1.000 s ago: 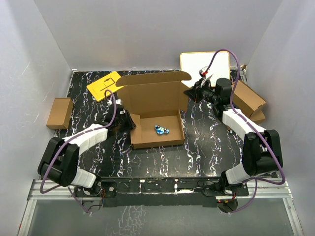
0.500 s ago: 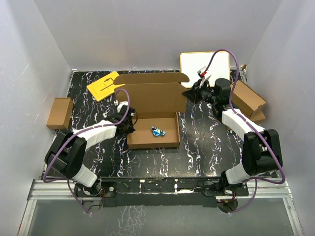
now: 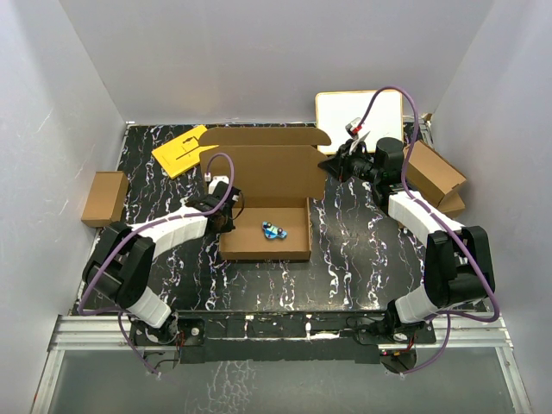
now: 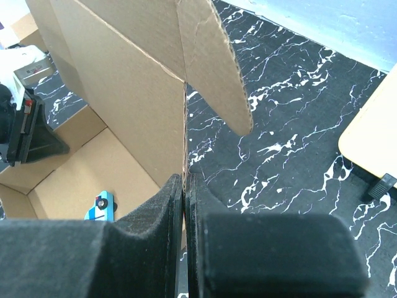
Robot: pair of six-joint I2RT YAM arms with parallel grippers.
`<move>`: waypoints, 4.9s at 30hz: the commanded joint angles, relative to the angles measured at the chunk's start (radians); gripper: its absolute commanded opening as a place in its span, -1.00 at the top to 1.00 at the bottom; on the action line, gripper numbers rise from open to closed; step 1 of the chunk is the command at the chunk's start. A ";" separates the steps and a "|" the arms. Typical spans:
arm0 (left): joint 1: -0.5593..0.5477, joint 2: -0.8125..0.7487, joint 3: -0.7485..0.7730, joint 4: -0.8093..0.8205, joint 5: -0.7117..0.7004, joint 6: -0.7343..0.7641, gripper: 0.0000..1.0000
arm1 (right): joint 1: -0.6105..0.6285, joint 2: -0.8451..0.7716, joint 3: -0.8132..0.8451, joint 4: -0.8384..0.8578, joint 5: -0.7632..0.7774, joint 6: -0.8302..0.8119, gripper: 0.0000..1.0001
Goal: Fold the paper box
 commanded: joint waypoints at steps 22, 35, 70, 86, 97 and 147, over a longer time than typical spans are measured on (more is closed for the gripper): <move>0.006 -0.105 0.036 -0.119 -0.028 0.035 0.18 | -0.003 0.013 -0.018 0.038 -0.006 0.007 0.84; 0.008 -0.077 0.022 -0.085 -0.058 0.092 0.15 | -0.003 0.015 -0.018 0.038 -0.010 0.009 0.84; 0.082 -0.076 0.007 0.072 0.077 0.115 0.31 | -0.003 0.015 -0.016 0.037 -0.015 0.011 0.84; 0.108 0.050 0.022 0.126 0.079 0.174 0.59 | -0.003 0.021 -0.014 0.038 -0.015 0.010 0.84; 0.108 0.042 -0.007 0.119 0.074 0.175 0.78 | -0.002 0.022 -0.015 0.036 -0.016 0.009 0.84; 0.653 -0.052 0.109 0.629 1.145 0.402 -0.52 | -0.008 0.067 0.121 -0.125 -0.168 -0.145 0.84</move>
